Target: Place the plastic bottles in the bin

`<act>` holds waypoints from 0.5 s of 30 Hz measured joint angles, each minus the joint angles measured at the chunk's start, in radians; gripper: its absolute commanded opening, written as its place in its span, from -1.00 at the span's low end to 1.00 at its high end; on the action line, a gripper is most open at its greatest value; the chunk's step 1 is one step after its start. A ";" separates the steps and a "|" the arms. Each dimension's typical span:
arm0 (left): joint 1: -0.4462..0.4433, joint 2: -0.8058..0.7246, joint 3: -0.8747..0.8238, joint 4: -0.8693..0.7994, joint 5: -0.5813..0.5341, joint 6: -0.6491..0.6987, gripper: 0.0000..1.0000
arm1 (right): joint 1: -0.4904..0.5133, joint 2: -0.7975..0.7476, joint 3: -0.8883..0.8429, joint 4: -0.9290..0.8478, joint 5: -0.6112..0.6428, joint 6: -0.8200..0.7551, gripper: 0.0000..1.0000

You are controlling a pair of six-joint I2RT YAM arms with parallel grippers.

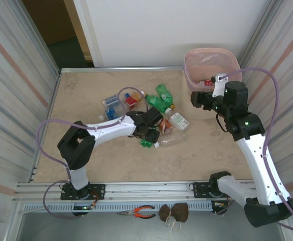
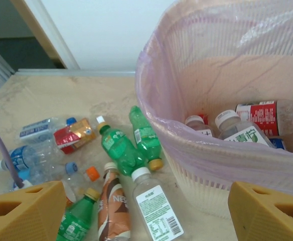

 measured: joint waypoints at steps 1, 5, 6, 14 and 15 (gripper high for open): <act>0.001 0.005 0.000 0.000 0.000 0.000 0.50 | 0.000 -0.004 0.000 0.003 0.000 0.000 0.66; 0.006 0.030 0.006 0.002 0.003 0.000 0.50 | 0.002 -0.005 -0.002 0.011 0.000 0.000 0.66; 0.006 0.040 0.012 0.002 0.003 0.000 0.49 | 0.002 -0.005 -0.002 0.011 0.000 0.000 0.66; 0.022 0.102 0.029 0.021 0.013 0.000 0.45 | 0.007 0.002 -0.002 0.011 0.000 0.000 0.66; 0.026 0.102 0.029 0.027 0.018 0.000 0.42 | 0.008 0.003 -0.002 0.011 0.000 0.000 0.66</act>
